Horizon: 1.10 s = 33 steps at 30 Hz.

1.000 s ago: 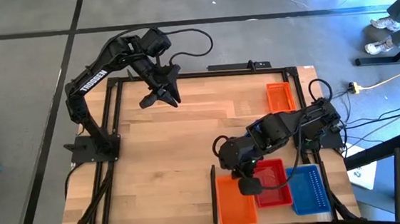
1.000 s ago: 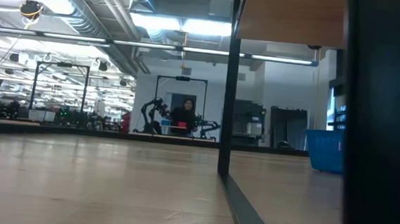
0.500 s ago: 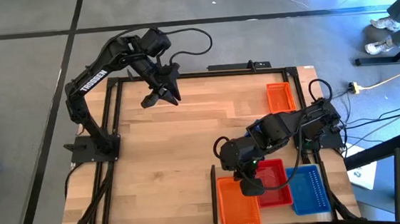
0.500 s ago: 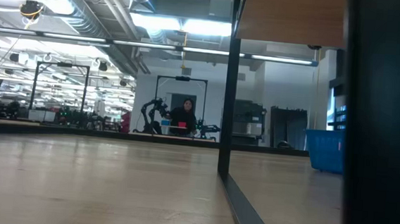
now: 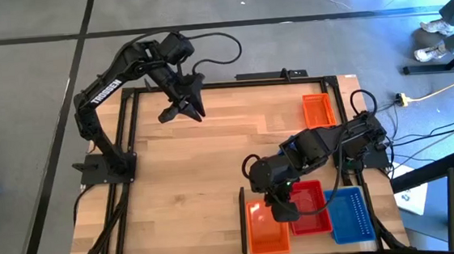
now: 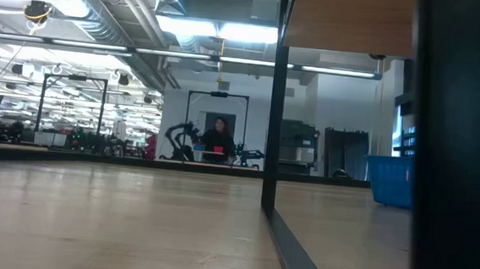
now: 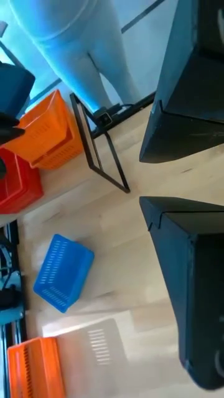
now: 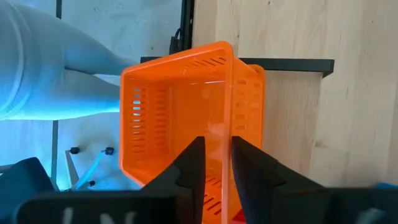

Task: Stack baskets on shelf by color
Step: Stack the left orange basket on top of the orange basket on the shelf

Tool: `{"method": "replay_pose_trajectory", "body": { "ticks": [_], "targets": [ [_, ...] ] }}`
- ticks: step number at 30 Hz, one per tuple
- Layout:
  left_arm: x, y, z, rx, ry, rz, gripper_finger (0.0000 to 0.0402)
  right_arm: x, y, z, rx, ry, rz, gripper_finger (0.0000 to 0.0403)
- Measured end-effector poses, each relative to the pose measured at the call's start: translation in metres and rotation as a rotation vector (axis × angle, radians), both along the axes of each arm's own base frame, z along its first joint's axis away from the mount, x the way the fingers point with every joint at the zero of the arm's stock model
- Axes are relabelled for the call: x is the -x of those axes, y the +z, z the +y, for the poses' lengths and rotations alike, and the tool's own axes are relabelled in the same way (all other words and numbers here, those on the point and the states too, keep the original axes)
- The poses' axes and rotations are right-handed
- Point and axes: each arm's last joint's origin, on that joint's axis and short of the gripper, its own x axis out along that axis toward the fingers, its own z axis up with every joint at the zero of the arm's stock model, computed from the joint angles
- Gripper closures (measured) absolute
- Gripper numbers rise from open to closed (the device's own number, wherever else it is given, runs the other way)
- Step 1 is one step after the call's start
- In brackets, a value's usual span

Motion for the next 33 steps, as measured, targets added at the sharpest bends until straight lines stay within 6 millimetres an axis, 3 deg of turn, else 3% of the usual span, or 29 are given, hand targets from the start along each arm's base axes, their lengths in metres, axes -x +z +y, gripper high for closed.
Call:
{"method": "replay_pose_trajectory", "body": {
  "ticks": [12, 20, 28, 33],
  "targets": [
    [0.0, 0.0, 0.0, 0.001, 0.0, -0.001, 0.0312, 0.0, 0.002, 0.003, -0.079, 0.019, 0.019, 0.0327],
    [0.0, 0.0, 0.0, 0.0, 0.0, 0.0, 0.0312, 0.0, 0.006, 0.0, -0.022, 0.002, -0.023, 0.0327],
    [0.0, 0.0, 0.0, 0.001, 0.001, 0.0, 0.0312, -0.004, 0.012, 0.009, -0.185, 0.074, -0.049, 0.0327],
    [0.0, 0.0, 0.0, 0.001, 0.001, 0.0, 0.0312, -0.005, 0.006, 0.012, -0.18, 0.098, -0.045, 0.0327]
  ]
}}
